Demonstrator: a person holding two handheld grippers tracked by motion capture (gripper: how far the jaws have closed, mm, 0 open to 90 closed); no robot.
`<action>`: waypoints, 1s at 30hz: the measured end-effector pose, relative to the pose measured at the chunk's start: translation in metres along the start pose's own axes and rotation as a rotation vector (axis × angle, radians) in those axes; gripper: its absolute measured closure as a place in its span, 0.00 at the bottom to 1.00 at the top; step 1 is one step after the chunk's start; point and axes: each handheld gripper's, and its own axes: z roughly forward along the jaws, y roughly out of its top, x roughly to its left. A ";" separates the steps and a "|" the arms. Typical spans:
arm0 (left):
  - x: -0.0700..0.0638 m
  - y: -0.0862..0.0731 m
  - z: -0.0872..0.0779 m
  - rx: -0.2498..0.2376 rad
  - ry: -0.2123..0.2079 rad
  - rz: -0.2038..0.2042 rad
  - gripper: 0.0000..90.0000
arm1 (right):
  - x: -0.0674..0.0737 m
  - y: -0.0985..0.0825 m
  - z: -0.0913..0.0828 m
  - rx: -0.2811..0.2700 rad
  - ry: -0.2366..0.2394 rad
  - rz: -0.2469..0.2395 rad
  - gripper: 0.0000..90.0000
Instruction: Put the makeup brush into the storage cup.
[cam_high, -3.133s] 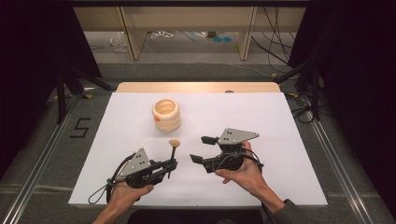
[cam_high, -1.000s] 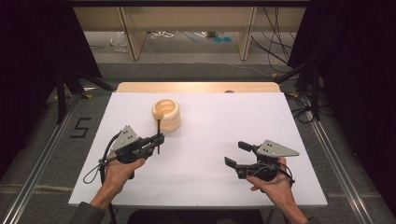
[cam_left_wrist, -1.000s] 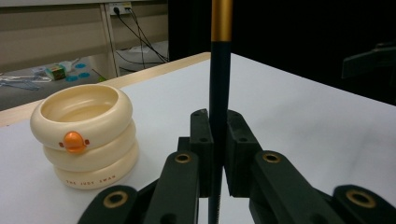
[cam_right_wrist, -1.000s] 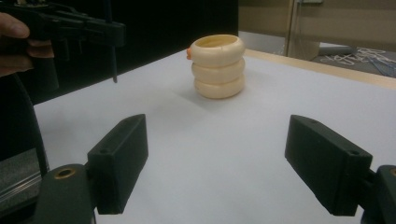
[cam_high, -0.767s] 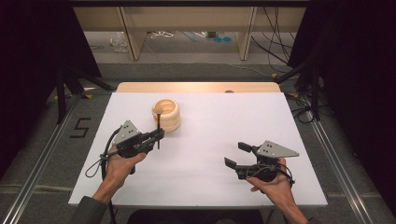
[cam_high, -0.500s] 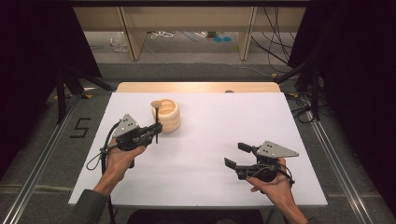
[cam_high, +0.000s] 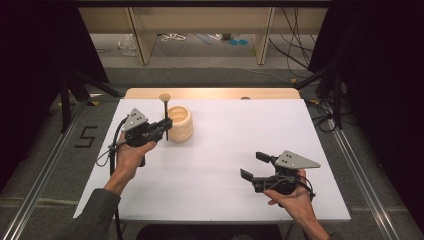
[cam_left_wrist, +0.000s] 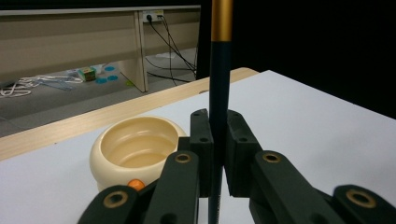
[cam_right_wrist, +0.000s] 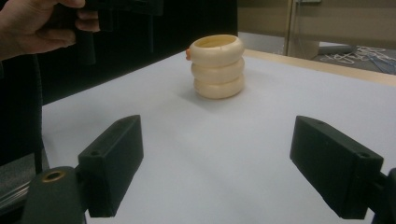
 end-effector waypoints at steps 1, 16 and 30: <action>0.001 0.000 0.002 -0.003 0.002 -0.004 0.93 | -0.001 0.000 0.001 -0.022 0.004 -0.020 0.18; 0.009 0.006 0.021 -0.018 0.020 -0.016 0.93 | -0.001 -0.001 0.002 -0.030 0.008 -0.035 0.17; 0.022 0.007 0.037 -0.021 0.058 -0.042 0.93 | 0.001 -0.002 0.002 -0.006 0.032 -0.010 0.17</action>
